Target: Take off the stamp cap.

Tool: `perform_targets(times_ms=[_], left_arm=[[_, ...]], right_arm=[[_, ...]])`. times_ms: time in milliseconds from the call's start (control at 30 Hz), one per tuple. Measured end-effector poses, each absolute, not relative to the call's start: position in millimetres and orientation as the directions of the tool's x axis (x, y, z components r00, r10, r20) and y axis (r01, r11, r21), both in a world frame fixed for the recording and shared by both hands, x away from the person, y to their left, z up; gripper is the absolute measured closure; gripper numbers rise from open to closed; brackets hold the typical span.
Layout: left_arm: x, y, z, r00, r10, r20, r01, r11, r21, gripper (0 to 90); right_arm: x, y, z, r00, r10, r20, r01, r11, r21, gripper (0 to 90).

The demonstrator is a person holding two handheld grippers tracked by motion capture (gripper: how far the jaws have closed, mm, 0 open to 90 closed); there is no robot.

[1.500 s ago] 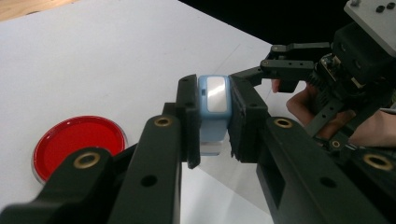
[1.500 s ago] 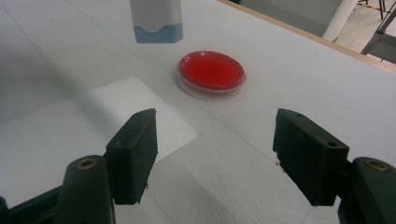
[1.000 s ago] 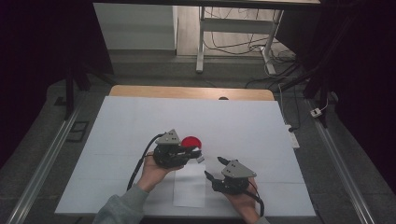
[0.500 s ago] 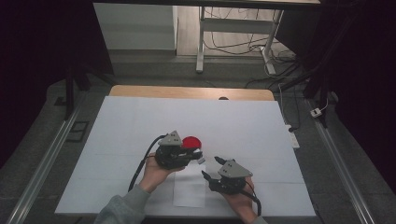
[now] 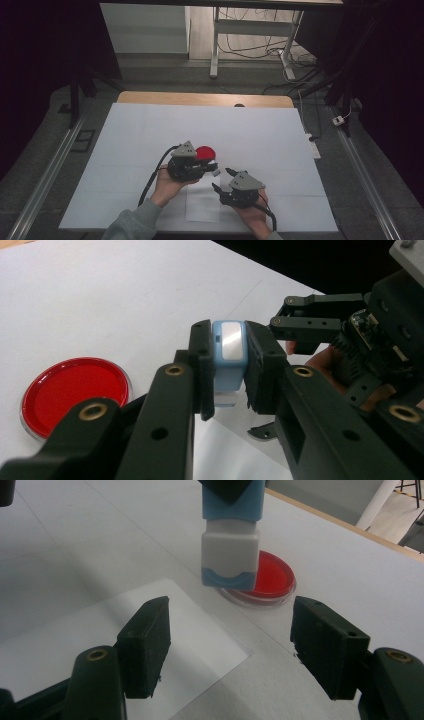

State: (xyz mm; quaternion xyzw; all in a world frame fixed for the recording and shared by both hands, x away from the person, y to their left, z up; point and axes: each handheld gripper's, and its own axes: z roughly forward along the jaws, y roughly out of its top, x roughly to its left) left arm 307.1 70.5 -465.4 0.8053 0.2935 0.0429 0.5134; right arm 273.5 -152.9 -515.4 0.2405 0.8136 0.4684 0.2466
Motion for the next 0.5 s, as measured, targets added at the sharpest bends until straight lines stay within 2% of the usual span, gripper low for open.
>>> perform_targets(times_ms=[500], left_arm=[[306.8, 66.7, -468.5, 0.823, 0.517, -0.235, 0.433, -0.303, 0.849, 75.1]], right_arm=[[273.4, -144.9, -517.2, -0.753, 0.629, -0.194, 0.159, 0.459, 0.874, 36.4]])
